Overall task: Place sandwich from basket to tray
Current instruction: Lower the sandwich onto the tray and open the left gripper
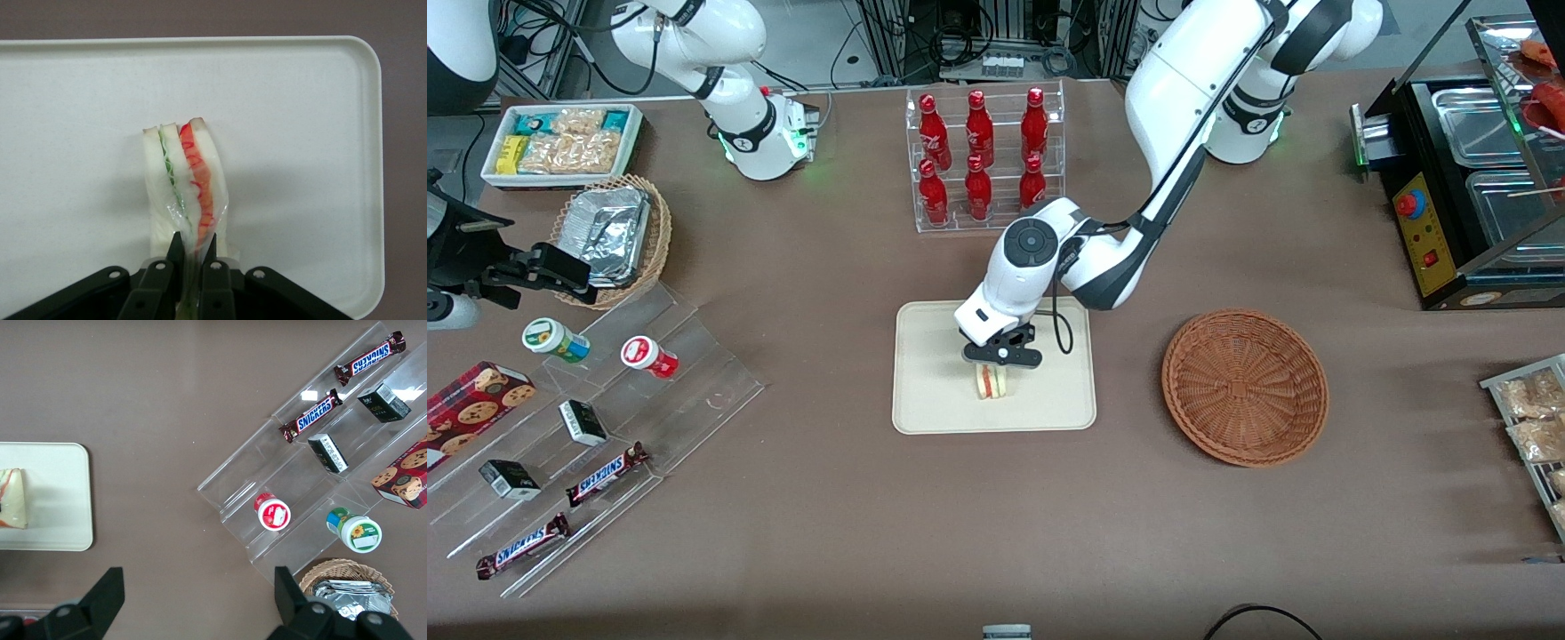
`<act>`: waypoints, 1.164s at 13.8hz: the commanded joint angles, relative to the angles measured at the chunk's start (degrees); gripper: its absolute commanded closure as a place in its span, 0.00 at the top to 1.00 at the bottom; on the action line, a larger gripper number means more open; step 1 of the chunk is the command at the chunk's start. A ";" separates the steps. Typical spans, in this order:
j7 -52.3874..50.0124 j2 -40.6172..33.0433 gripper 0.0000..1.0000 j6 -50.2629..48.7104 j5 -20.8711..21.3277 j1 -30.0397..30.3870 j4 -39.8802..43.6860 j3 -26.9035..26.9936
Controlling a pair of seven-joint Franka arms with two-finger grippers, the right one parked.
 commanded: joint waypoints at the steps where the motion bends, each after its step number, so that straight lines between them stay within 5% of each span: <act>1: 0.05 1.51 0.00 0.44 0.65 -1.72 1.22 0.65; 3: -0.57 1.33 0.90 0.09 0.65 -1.72 1.30 0.83; 4: -0.65 1.07 0.98 -0.08 0.56 -1.63 1.30 0.83; 8: -0.74 -0.59 0.99 -2.71 0.47 -1.02 1.39 1.18; 16: -0.83 -15.43 0.99 -20.62 -4.45 8.20 1.48 1.09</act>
